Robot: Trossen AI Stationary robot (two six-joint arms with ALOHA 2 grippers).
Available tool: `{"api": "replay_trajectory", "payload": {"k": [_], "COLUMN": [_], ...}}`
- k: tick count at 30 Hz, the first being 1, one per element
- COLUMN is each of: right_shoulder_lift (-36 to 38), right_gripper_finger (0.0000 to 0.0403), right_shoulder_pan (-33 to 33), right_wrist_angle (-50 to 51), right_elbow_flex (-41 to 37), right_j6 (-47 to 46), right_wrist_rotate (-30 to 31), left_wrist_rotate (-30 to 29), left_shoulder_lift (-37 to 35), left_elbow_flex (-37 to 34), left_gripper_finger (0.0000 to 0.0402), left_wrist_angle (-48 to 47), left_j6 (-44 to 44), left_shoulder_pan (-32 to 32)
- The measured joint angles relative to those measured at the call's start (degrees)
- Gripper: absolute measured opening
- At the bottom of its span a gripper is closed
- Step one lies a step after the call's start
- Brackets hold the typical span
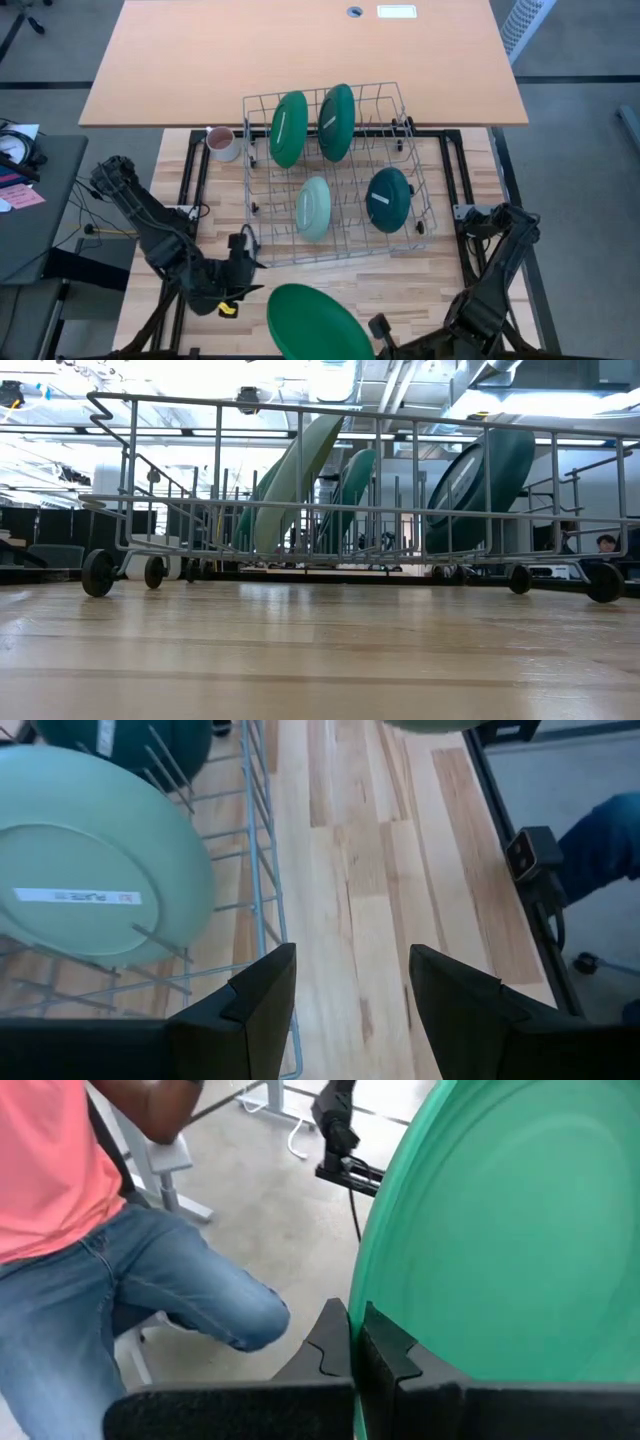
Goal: Sort dishes
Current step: Put the green plate in the dish rack
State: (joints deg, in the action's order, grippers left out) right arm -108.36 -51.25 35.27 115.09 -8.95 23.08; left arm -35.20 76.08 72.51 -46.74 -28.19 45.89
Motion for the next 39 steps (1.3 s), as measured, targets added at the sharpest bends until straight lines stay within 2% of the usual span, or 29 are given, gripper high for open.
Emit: {"api": "replay_trajectory", "payload": {"k": [4,11,22,27,32,39], "right_shoulder_lift": [1.8,5.2,9.4,9.4,9.4,8.6], "right_gripper_finger": [0.0,0.0,0.0,0.0,0.0,0.0], "right_shoulder_pan": [0.5,1.4,7.5,10.3,12.3,13.8], "right_wrist_angle": [2.5,5.1,14.7,14.5,13.5,0.5], "right_elbow_flex": [0.0,0.0,0.0,0.0,0.0,-2.6], "right_j6": [1.5,6.2,4.2,5.9,6.4,8.8], "right_wrist_rotate": [0.1,4.1,12.6,12.9,13.0,13.1], "left_wrist_rotate": [-2.9,-5.4,-8.1,-10.9,-16.2,-19.6], "left_shoulder_lift": [-1.0,-1.1,-1.1,-1.1,-1.1,-1.1], "left_elbow_flex": [0.0,0.0,0.0,0.0,0.0,0.0], "left_gripper_finger": [0.0189,0.0189,0.0189,0.0189,0.0189,0.0189], "left_wrist_angle": [-0.5,-0.6,-2.7,-8.2,-11.0,-10.8], "left_j6": [-0.9,-0.2,-3.3,-8.2,-10.8,-11.0], "left_shoulder_pan": [2.1,4.1,4.3,5.4,7.0,8.1]}}
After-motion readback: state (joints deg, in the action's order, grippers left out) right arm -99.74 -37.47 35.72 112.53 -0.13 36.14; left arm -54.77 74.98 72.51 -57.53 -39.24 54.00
